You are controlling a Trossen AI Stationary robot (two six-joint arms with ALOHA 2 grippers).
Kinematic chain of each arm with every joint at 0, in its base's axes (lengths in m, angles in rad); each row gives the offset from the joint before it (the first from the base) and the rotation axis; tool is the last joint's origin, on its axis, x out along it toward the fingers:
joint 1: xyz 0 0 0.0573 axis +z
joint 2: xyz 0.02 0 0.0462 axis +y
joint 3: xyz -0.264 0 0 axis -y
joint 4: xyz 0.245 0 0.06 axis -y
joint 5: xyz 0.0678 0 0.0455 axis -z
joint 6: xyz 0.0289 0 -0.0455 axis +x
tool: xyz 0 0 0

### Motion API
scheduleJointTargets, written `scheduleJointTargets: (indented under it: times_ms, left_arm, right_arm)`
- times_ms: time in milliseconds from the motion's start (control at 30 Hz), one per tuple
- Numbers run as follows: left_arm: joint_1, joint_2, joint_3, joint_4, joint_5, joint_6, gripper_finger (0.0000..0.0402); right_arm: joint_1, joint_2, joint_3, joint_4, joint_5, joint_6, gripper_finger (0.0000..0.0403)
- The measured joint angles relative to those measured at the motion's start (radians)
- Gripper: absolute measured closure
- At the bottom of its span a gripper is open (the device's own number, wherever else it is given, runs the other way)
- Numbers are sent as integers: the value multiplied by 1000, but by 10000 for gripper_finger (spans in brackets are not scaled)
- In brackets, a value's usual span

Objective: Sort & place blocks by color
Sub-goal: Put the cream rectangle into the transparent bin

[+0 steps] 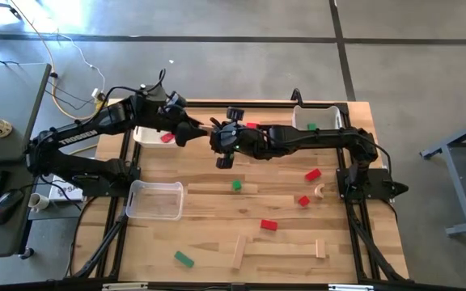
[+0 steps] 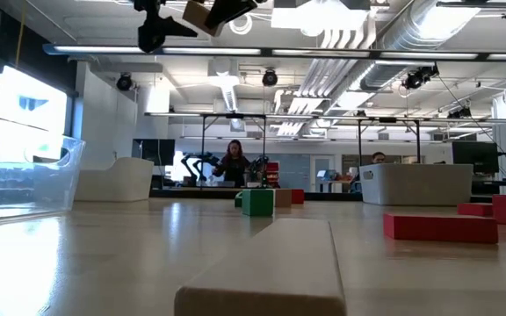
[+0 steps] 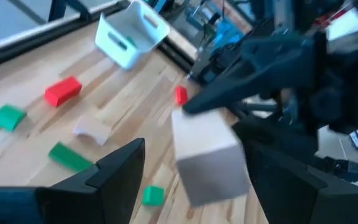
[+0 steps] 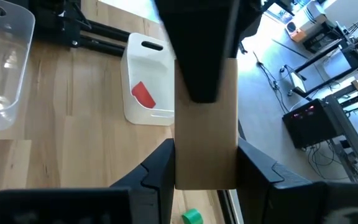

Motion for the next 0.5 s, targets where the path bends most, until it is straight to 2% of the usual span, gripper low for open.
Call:
scheduleJointTargets:
  times_ms: [200, 500]
  left_arm:
    - [0, 0, 0, -23, 1, 1, 162]
    - [1, 0, 0, -3, -3, 35, 265]
  right_arm:
    - [0, 0, 0, 0, 6, 0, 299]
    - [0, 1, 0, -1, 17, -3, 299]
